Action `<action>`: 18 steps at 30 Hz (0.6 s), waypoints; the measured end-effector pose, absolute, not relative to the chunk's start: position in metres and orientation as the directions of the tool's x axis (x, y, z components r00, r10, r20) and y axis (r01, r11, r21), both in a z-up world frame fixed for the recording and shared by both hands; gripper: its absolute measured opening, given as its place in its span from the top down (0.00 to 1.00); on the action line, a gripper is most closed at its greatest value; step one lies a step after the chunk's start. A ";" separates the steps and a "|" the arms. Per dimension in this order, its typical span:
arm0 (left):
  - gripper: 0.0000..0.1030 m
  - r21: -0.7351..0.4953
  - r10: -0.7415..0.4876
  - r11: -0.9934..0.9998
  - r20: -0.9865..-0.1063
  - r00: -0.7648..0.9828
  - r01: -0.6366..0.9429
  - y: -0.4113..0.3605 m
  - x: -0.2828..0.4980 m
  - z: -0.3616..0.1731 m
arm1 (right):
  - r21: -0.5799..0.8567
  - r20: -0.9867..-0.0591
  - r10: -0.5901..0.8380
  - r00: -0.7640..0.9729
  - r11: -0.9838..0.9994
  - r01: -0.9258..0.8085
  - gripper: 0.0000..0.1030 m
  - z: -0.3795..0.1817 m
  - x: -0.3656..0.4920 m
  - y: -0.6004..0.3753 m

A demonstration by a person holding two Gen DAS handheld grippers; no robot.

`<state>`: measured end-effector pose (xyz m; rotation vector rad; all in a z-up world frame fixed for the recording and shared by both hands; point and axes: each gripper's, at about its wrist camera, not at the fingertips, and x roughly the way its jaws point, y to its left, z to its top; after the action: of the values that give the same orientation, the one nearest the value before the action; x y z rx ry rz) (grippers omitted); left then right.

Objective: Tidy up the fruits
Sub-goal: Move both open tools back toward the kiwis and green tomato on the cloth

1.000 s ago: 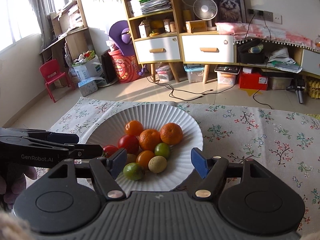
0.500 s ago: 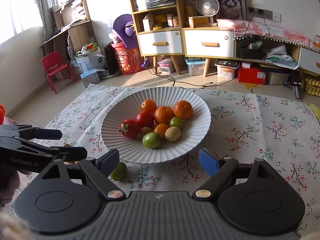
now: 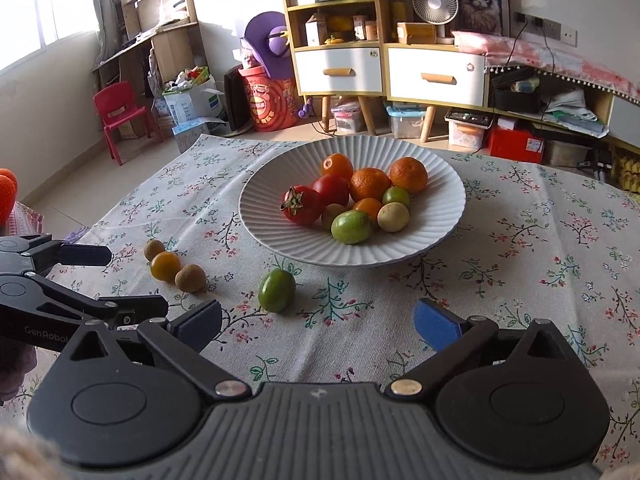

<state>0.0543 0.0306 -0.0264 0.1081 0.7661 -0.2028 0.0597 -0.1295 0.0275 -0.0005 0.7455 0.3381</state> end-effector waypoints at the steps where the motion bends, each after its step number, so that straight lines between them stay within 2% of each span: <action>1: 0.08 0.024 -0.144 0.975 -0.694 0.705 0.223 0.033 0.052 -0.028 | 0.103 -0.671 0.300 0.678 0.944 -0.315 0.01 0.023 0.056 -0.125; 9: 0.08 0.025 -0.135 0.978 -0.677 0.723 0.206 0.057 0.039 -0.044 | 0.075 -0.673 0.312 0.671 0.931 -0.357 0.01 0.013 0.046 -0.111; 14: 0.08 0.101 -0.093 0.972 -0.662 0.744 0.211 0.064 0.038 -0.056 | 0.096 -0.680 0.330 0.655 0.925 -0.367 0.01 0.007 0.049 -0.107; 18: 0.08 0.096 -0.108 0.971 -0.646 0.756 0.220 0.069 0.043 -0.060 | 0.077 -0.687 0.326 0.650 0.922 -0.380 0.01 0.001 0.051 -0.101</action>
<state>0.0433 0.0691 -0.0603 0.1699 0.6914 -0.1795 0.0507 -0.1014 0.0005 -0.0765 0.7643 0.4015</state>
